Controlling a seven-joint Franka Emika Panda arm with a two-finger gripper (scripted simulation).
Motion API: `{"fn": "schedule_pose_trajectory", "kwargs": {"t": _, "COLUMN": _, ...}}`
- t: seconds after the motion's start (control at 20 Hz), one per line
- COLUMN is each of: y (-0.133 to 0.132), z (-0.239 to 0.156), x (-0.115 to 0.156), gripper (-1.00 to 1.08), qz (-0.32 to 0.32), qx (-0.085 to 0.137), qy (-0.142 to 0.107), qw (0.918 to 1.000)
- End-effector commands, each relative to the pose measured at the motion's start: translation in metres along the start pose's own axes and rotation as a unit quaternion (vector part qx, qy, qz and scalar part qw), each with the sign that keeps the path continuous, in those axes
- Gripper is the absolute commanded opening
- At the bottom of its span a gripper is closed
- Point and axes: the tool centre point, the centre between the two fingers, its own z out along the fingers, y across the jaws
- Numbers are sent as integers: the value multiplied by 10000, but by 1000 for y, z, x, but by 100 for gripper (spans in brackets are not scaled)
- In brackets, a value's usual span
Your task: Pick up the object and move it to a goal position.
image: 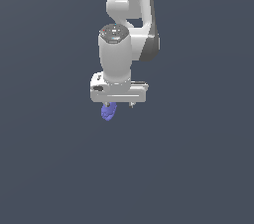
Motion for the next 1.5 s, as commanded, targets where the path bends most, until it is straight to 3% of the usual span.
{"fn": "schedule_pose_trajectory", "kwargs": {"t": 0.0, "y": 0, "z": 0, "x": 0, "gripper": 100, "qz": 0, "qx": 0, "qy": 0, "qw": 10000}}
{"fn": "schedule_pose_trajectory", "kwargs": {"t": 0.4, "y": 28, "z": -12, "x": -2, "gripper": 100, "qz": 82, "qx": -37, "qy": 42, "qw": 10000}}
{"fn": "schedule_pose_trajectory", "kwargs": {"t": 0.75, "y": 30, "z": -7, "x": -5, "gripper": 100, "qz": 150, "qx": -32, "qy": 27, "qw": 9999}}
{"fn": "schedule_pose_trajectory", "kwargs": {"t": 1.45, "y": 58, "z": 41, "x": -57, "gripper": 100, "qz": 1025, "qx": -5, "qy": -162, "qw": 9946}}
